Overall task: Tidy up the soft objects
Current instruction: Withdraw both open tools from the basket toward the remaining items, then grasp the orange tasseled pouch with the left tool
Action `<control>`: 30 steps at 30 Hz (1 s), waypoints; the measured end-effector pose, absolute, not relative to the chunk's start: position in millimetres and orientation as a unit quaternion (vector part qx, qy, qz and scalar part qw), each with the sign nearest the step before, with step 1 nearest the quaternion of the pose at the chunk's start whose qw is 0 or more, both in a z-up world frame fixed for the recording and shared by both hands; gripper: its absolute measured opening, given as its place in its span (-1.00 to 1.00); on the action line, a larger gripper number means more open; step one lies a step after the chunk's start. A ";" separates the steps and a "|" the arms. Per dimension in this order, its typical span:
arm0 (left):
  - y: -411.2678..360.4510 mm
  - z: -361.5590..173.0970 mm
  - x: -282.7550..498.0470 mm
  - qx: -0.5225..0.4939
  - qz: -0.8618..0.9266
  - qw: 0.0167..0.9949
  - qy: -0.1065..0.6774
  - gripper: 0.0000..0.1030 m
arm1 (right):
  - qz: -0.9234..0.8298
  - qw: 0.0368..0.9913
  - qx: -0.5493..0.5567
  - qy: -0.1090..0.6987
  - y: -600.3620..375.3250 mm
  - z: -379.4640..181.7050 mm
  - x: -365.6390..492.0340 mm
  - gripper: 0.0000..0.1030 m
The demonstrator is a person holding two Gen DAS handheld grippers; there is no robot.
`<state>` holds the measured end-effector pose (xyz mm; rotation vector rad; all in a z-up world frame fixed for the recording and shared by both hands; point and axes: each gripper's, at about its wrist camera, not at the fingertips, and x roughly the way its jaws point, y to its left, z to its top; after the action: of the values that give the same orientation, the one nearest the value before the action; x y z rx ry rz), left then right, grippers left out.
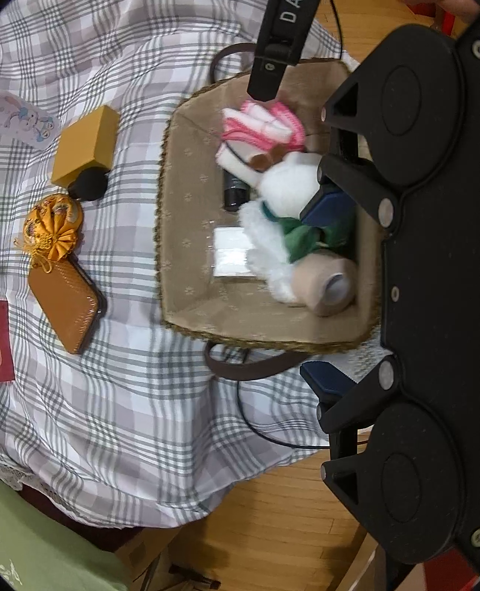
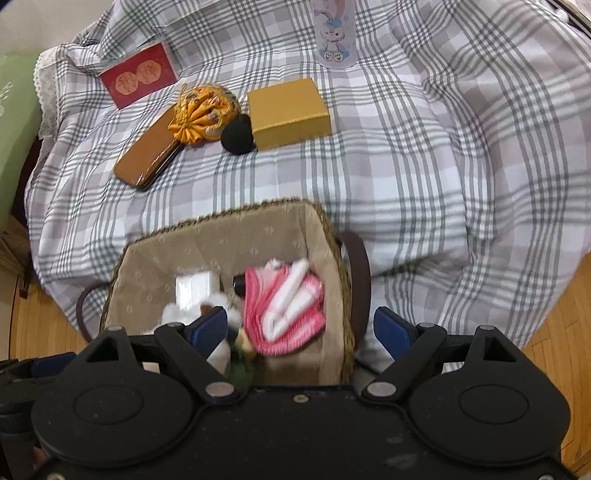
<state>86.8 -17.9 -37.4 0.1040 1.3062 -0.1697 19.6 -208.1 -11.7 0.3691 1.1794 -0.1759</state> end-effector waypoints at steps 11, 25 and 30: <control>-34.6 -43.0 159.7 0.063 -0.072 0.802 0.590 0.50 | -0.087 0.816 0.149 0.552 -219.6 -21.2 94.7 0.67; -86.8 -58.7 252.2 0.087 -0.076 0.818 0.563 0.51 | -0.080 0.818 0.141 0.553 -225.9 -41.9 146.8 0.67; -110.7 -65.4 273.1 0.149 -0.055 0.832 0.531 0.48 | -0.074 0.817 0.160 0.549 -233.9 -42.8 150.6 0.67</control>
<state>273.1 -110.7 -65.4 0.3168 1.1252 -0.1166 150.6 -233.9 -42.8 0.3404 1.1705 -0.1583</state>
